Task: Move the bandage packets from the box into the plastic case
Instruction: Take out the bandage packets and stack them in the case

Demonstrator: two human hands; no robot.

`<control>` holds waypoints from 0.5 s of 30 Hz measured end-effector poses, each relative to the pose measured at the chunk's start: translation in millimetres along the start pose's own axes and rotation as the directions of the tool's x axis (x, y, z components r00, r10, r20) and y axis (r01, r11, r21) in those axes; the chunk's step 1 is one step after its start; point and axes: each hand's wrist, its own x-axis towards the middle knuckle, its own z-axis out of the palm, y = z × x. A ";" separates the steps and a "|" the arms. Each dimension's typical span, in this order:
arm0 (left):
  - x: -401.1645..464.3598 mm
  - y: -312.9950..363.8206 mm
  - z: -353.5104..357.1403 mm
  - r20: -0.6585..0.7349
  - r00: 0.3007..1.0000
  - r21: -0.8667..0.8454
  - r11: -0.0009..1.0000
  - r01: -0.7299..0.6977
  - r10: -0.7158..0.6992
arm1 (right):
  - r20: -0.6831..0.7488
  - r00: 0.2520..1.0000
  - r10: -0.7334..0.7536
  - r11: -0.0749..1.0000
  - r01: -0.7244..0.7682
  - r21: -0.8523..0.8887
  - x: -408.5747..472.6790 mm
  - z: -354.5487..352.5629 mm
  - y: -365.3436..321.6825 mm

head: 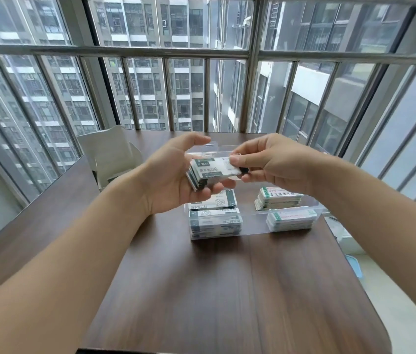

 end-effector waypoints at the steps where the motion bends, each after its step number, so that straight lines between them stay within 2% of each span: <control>1: -1.1 -0.8 -0.4 -0.074 0.997 0.083 0.996 -0.020 0.026 | -0.018 0.999 0.051 0.998 -0.051 0.038 -0.2 -0.9 2.9; 3: -2.1 -4.1 -1.3 -0.282 0.942 0.362 0.929 -0.073 0.184 | -0.060 0.988 0.142 0.986 -0.137 0.092 0.0 -3.4 8.2; 4: -2.1 -6.5 -5.1 -0.348 0.877 0.561 0.823 -0.089 0.332 | -0.085 0.981 0.176 0.981 -0.168 0.097 0.2 -4.5 10.4; 5: -2.2 -9.5 -9.5 -0.332 0.804 0.743 0.662 -0.099 0.493 | -0.109 0.973 0.202 0.977 -0.193 0.089 0.3 -4.9 12.5; 6: -3.4 -13.1 -13.6 -0.255 0.742 0.863 0.491 -0.114 0.620 | -0.128 0.967 0.221 0.974 -0.214 0.069 0.1 -5.2 14.3; 7: -5.6 -16.5 -17.2 -0.164 0.709 0.922 0.363 -0.138 0.685 | -0.143 0.962 0.231 0.973 -0.228 0.041 0.7 -4.9 15.9; 9: -8.9 -24.5 -24.7 -0.013 0.716 0.964 0.200 -0.177 0.698 | -0.159 0.959 0.233 0.970 -0.240 -0.025 2.2 -2.8 18.2; 12: -8.3 -36.7 -31.3 0.137 0.776 0.986 -0.005 -0.169 0.616 | -0.134 0.960 0.248 0.961 -0.261 -0.090 3.7 4.4 21.0; 15: -5.6 -47.2 -33.3 0.152 0.805 0.987 -0.048 -0.153 0.573 | -0.101 0.960 0.261 0.952 -0.273 -0.135 2.9 12.3 24.7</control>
